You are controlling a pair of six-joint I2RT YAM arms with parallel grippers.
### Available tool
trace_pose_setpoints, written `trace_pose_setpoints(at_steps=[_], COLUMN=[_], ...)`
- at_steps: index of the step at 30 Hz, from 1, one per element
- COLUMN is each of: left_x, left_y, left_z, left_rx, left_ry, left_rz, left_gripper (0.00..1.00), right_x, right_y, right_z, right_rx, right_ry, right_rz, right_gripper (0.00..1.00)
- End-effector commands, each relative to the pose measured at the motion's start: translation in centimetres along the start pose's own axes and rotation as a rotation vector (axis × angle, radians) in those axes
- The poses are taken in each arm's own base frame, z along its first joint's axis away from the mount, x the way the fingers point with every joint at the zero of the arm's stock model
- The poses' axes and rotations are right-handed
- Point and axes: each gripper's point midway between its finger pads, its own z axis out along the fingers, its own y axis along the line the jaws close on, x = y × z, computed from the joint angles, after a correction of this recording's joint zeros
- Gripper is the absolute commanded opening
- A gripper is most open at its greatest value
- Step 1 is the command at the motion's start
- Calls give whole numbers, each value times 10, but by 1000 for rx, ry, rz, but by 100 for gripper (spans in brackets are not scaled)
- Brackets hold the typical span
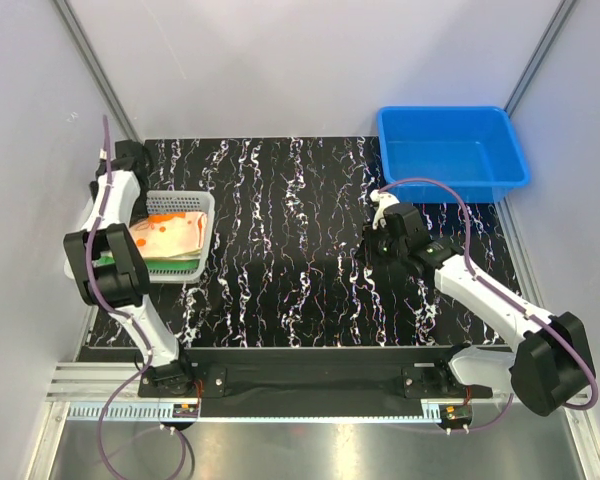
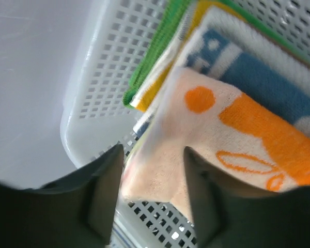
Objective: Fold and stack the towels
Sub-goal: Neatly place the folded towel into the bin
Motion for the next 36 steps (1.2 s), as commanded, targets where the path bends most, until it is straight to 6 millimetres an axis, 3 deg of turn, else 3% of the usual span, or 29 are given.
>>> trace_pose_setpoints(at_steps=[1,3,5,6,7,8,9,11,13,14,16,18,19,20,23,26,30,36], left_x=[-25,-25,-27,-31,-34,-37,-40,-35,-17,3,16,48,58,77,96,108,109,105], left_y=[26,26,24,22,3,-8,-17,-64,-95,-109,-108,-128,-126,-136,-134,-140,-145,-142], left_z=[-16,-29,-44,-62,-77,-91,-121,-173,-245,-257,-298,-332,-347,-355,-374,-374,-371,-382], left_rx=[-74,-56,-17,27,158,236,337,699,1077,1159,1236,1392,1461,1516,1584,1623,1612,1633], left_ry=[-58,-85,-122,-167,-203,-246,-337,-422,-553,-561,-676,-675,-673,-652,-694,-715,-686,-722], left_rz=[-136,-167,-206,-229,-203,-195,-205,-151,-102,-65,-4,98,90,135,141,167,203,218], left_gripper=[75,99,99,99,99,99,99,99,99,99,99,99,99,99,99,99,99,99], right_x=[-22,-27,-29,-34,-36,-38,-48,-54,-67,-71,-76,-82,-83,-84,-93,-104,-111,-118], right_y=[8,12,16,18,18,17,20,26,26,25,22,18,16,15,23,33,40,40], right_z=[-7,-11,-16,-19,-24,-27,-34,-45,-55,-59,-67,-75,-78,-82,-97,-115,-131,-139], right_rx=[-10,-13,-25,-30,-23,-12,-11,-30,-19,-2,30,62,74,79,48,-8,-65,-67], right_ry=[-54,-59,-55,-64,-66,-68,-91,-110,-164,-182,-192,-214,-223,-234,-277,-343,-432,-479], right_rz=[-13,6,16,23,28,28,31,25,53,111,139,137,145,145,138,159,160,177], right_gripper=[28,37,50,75,99,100,100,100,100,100,100,100,100,100,100,100,100,100])
